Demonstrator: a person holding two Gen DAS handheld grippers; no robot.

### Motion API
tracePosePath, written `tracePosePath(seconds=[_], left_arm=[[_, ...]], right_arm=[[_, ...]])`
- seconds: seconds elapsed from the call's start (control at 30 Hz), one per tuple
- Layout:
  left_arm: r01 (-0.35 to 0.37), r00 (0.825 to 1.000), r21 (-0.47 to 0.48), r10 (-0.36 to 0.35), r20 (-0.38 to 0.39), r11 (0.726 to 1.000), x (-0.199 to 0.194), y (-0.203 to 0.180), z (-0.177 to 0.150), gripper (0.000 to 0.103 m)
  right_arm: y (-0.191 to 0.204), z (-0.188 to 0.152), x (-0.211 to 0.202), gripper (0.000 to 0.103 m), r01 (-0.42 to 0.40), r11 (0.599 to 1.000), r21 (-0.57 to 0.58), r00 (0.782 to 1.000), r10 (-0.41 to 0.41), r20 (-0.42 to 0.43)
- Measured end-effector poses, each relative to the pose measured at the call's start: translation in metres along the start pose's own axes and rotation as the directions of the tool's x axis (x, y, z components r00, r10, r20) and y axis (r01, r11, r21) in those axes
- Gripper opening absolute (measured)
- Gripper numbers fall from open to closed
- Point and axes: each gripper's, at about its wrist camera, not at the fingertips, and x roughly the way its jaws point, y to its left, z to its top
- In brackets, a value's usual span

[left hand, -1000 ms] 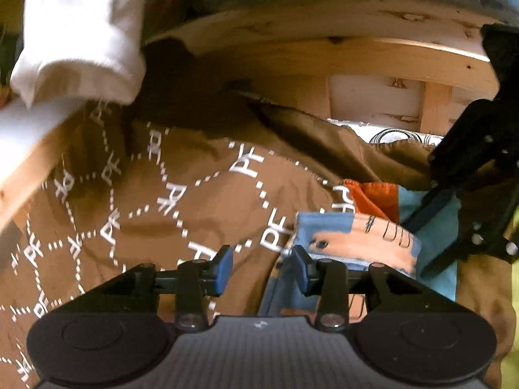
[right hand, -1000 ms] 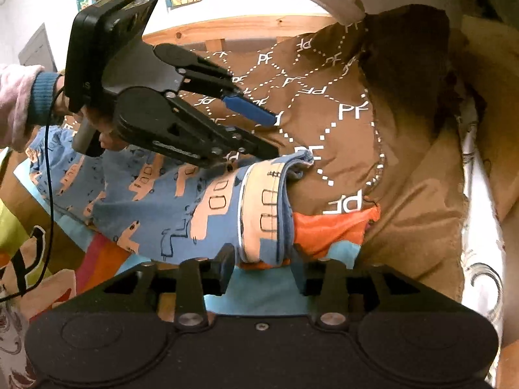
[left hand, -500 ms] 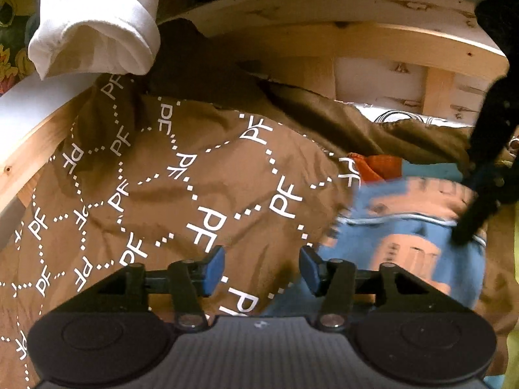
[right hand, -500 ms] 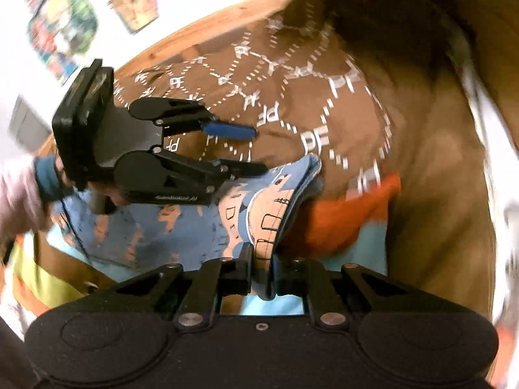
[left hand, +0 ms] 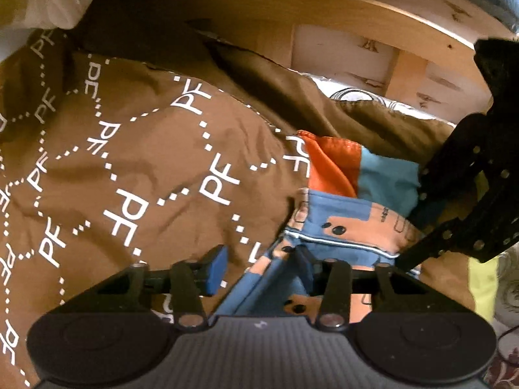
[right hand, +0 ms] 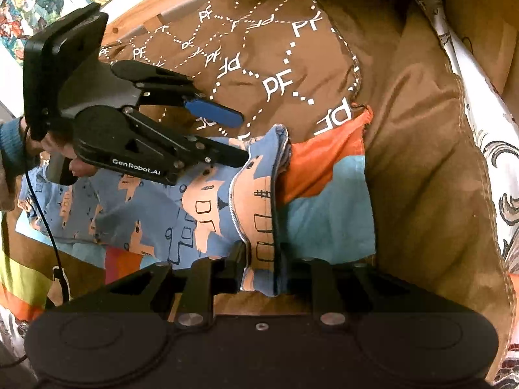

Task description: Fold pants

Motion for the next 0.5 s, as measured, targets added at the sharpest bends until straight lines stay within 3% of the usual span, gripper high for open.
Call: tracePosePath(seconds=[0.03, 0.1, 0.13, 0.17, 0.27, 0.37, 0.43, 0.5], left_arm=[[0.0, 1.0, -0.003, 0.0, -0.005, 1.0, 0.0, 0.001, 0.001, 0.028], [-0.015, 1.0, 0.007, 0.015, -0.021, 1.0, 0.001, 0.0, 0.001, 0.014], [-0.043, 0.999, 0.02, 0.043, -0.014, 0.999, 0.001, -0.005, 0.0, 0.004], [-0.08, 0.997, 0.04, 0.08, 0.001, 0.996, -0.001, -0.011, 0.0, 0.0], [-0.187, 0.981, 0.107, 0.18, 0.069, 0.977, -0.008, -0.035, 0.001, 0.0], [-0.246, 0.967, 0.148, 0.231, 0.108, 0.958, -0.012, -0.048, 0.006, 0.0], [-0.282, 0.957, 0.132, 0.269, 0.107, 0.95, -0.009, -0.048, 0.008, 0.002], [-0.266, 0.961, 0.072, 0.259, 0.093, 0.961, -0.01, -0.04, 0.011, 0.008]], right_arm=[[0.0, -0.001, 0.0, 0.021, 0.002, 1.0, -0.002, 1.0, -0.002, 0.008], [0.004, -0.004, 0.0, 0.019, 0.012, 1.0, -0.022, 1.0, -0.012, 0.022], [0.008, -0.007, -0.001, 0.017, 0.023, 0.999, -0.037, 0.999, -0.022, 0.032], [0.01, -0.009, -0.001, 0.015, 0.033, 0.998, -0.045, 0.999, -0.032, 0.043], [0.023, -0.015, -0.002, 0.009, 0.086, 0.992, -0.095, 0.993, -0.078, 0.088], [0.043, -0.02, -0.013, 0.009, 0.178, 0.963, -0.203, 0.977, -0.148, 0.156], [0.05, -0.022, -0.012, 0.009, 0.214, 0.951, -0.222, 0.97, -0.18, 0.163], [0.043, -0.022, -0.002, 0.015, 0.195, 0.964, -0.182, 0.977, -0.175, 0.119]])
